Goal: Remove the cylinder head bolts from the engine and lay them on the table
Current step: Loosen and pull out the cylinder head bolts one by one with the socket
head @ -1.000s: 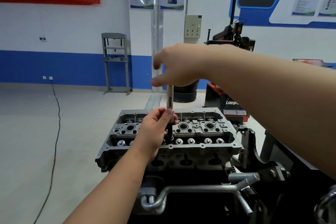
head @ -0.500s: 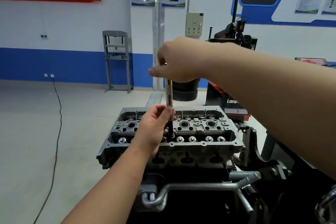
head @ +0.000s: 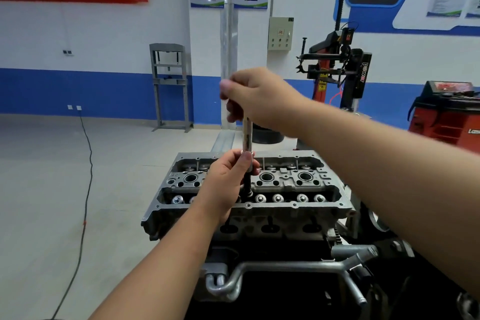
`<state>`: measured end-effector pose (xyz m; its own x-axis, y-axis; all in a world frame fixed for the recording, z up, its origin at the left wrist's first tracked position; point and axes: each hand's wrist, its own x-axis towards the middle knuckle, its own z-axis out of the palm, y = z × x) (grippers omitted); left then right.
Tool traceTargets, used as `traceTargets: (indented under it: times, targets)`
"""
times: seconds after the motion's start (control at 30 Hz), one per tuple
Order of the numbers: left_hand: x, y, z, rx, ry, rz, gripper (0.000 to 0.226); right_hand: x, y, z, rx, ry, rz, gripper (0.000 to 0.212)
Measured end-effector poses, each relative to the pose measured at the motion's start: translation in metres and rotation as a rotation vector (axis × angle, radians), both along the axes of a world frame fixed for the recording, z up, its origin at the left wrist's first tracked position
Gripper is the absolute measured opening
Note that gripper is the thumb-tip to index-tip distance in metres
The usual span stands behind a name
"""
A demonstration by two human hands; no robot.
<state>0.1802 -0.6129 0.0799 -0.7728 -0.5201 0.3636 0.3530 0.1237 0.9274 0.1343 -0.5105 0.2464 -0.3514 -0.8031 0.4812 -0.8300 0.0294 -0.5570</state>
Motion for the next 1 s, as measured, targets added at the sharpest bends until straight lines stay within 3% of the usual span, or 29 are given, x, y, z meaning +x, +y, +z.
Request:
traceTargets:
  times: [0.1,0.17,0.27,0.37,0.47,0.6,0.7,0.87,1.0]
  targets:
    - [-0.004,0.002,-0.001,0.022,0.033,0.061,0.032,-0.005,-0.010,-0.033,-0.233,-0.535,0.072,0.039]
    - [-0.006,0.004,0.001,0.013,0.043,0.085,0.037,-0.005,-0.018,-0.052,-0.312,-0.731,0.079,0.049]
    - [-0.005,0.002,0.001,-0.015,0.012,0.000,0.030,-0.003,-0.027,-0.057,-0.450,-0.912,0.144,0.044]
    - [-0.001,-0.002,-0.002,-0.043,-0.061,-0.090,0.043,-0.009,-0.029,-0.053,-0.381,-0.931,0.219,0.048]
    - [-0.001,-0.003,-0.002,-0.021,-0.029,-0.077,0.040,-0.012,-0.027,-0.054,-0.318,-0.903,0.259,0.053]
    - [-0.005,-0.005,-0.001,0.079,0.058,-0.013,0.028,-0.004,-0.028,-0.055,-0.394,-0.801,0.050,0.051]
    - [-0.009,-0.006,-0.002,0.087,0.070,0.060,0.033,0.005,-0.033,-0.054,-0.491,-0.754,-0.043,0.045]
    - [-0.005,-0.005,-0.002,0.055,0.040,-0.010,0.034,0.002,-0.030,-0.055,-0.492,-0.742,0.090,0.049]
    - [-0.001,-0.004,0.000,-0.004,-0.036,-0.063,0.034,-0.011,-0.022,-0.049,-0.379,-0.901,0.280,0.043]
